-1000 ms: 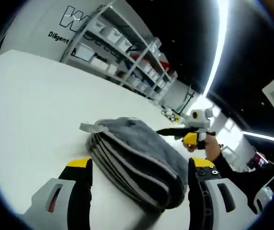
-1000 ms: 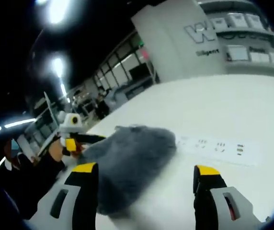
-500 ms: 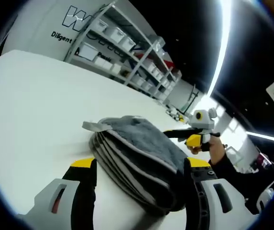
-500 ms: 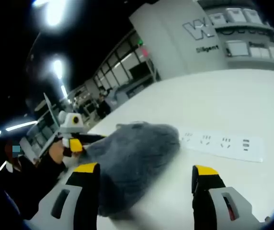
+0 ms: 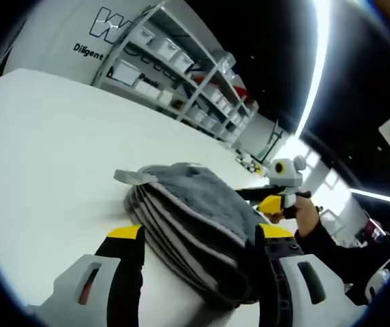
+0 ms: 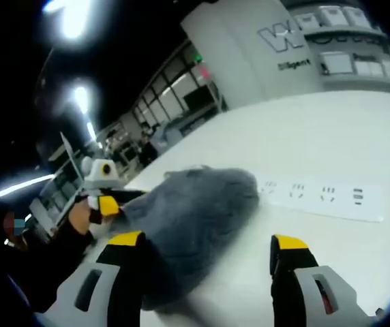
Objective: Open the folded towel by lifting each exposed corner and separating the folded layers until the towel lies flat within the target outline without major curled edges
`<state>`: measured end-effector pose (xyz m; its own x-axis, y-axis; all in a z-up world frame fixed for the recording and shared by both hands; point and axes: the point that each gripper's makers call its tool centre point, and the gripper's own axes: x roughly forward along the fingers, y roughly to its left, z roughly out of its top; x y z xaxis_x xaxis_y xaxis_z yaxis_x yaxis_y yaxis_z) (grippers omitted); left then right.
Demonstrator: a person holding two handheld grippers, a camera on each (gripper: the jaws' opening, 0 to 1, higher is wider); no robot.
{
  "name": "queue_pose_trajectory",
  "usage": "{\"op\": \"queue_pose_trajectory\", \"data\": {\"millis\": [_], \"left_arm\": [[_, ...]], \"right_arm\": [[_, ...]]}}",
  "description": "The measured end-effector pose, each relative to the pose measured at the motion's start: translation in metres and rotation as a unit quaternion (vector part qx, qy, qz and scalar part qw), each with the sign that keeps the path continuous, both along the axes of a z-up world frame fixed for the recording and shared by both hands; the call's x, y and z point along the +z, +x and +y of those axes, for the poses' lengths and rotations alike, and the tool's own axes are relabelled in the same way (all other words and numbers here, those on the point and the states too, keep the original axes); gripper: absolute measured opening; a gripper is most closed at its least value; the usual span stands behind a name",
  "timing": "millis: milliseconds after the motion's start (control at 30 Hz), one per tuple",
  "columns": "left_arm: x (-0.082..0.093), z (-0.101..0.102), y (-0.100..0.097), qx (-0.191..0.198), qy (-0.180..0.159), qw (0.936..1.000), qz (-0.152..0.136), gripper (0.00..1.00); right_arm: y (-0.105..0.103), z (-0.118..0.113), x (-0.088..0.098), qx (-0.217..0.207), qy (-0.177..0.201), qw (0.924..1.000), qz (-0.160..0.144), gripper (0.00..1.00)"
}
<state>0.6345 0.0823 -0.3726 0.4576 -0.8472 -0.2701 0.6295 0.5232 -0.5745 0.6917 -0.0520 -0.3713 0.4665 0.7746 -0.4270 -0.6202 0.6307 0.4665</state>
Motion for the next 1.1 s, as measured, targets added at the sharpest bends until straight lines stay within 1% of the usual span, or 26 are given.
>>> {"op": "queue_pose_trajectory", "data": {"millis": [167, 267, 333, 367, 400, 433, 500, 533, 600, 633, 700, 833, 867, 900, 1000, 1033, 1100], "left_arm": [[0.003, -0.003, -0.006, -0.005, -0.005, 1.0000, 0.000, 0.65], [0.006, -0.001, -0.006, -0.001, -0.008, 1.0000, -0.001, 0.67], [0.005, 0.001, -0.001, 0.023, -0.007, 0.9997, 0.003, 0.73], [0.002, 0.001, 0.001, 0.032, 0.000, 0.9995, 0.004, 0.73], [-0.002, 0.000, -0.001, 0.029, 0.008, 0.9995, 0.005, 0.72], [-0.004, -0.002, -0.003, 0.024, 0.014, 0.9996, 0.003, 0.71], [-0.007, -0.003, -0.004, 0.023, 0.016, 0.9996, 0.005, 0.71], [-0.008, -0.002, -0.005, 0.023, 0.016, 0.9996, 0.008, 0.71], [-0.011, -0.002, -0.006, 0.023, 0.023, 0.9994, 0.009, 0.70], [-0.012, -0.002, -0.007, 0.023, 0.026, 0.9994, 0.008, 0.69], [-0.014, -0.001, -0.008, 0.022, 0.027, 0.9994, 0.011, 0.69], [-0.014, -0.003, -0.011, 0.018, 0.023, 0.9995, 0.013, 0.64], [-0.014, 0.003, 0.024, 0.014, 0.020, 0.9995, 0.019, 0.62], [-0.015, 0.004, 0.031, 0.012, 0.021, 0.9995, 0.020, 0.60], [-0.014, 0.004, 0.030, 0.010, 0.023, 0.9995, 0.019, 0.58], [-0.015, 0.005, 0.030, 0.009, 0.022, 0.9996, 0.015, 0.57], [-0.017, 0.008, 0.033, 0.014, 0.019, 0.9995, 0.018, 0.53]], "right_arm": [[0.007, -0.002, 0.003, -0.002, 0.003, 1.0000, 0.001, 0.74], [0.010, -0.002, 0.003, -0.003, 0.003, 1.0000, 0.001, 0.74], [0.011, -0.002, 0.002, -0.002, 0.001, 1.0000, 0.002, 0.74], [0.002, 0.002, -0.001, -0.002, -0.001, 1.0000, 0.001, 0.74], [-0.005, 0.004, -0.004, -0.001, -0.003, 1.0000, 0.002, 0.74], [-0.006, 0.004, -0.005, -0.001, -0.004, 1.0000, 0.003, 0.74], [-0.005, 0.004, -0.005, -0.003, -0.003, 1.0000, 0.005, 0.74], [-0.012, 0.005, -0.007, -0.007, 0.000, 0.9999, 0.009, 0.73], [-0.017, 0.006, -0.008, -0.009, 0.001, 0.9999, 0.010, 0.72], [-0.022, 0.008, -0.009, -0.009, 0.003, 0.9999, 0.011, 0.72], [-0.026, 0.010, -0.009, -0.007, 0.007, 0.9999, 0.013, 0.72], [-0.032, 0.014, -0.009, -0.003, 0.008, 0.9999, 0.013, 0.70], [-0.033, 0.014, -0.010, -0.002, 0.007, 0.9999, 0.014, 0.69], [-0.035, 0.015, -0.011, -0.001, 0.006, 0.9999, 0.014, 0.67], [-0.039, 0.017, -0.013, 0.000, 0.005, 0.9998, 0.017, 0.65], [-0.037, 0.016, -0.012, 0.001, 0.006, 0.9998, 0.018, 0.63], [-0.032, 0.015, -0.012, -0.006, 0.004, 0.9998, 0.016, 0.57]]}}
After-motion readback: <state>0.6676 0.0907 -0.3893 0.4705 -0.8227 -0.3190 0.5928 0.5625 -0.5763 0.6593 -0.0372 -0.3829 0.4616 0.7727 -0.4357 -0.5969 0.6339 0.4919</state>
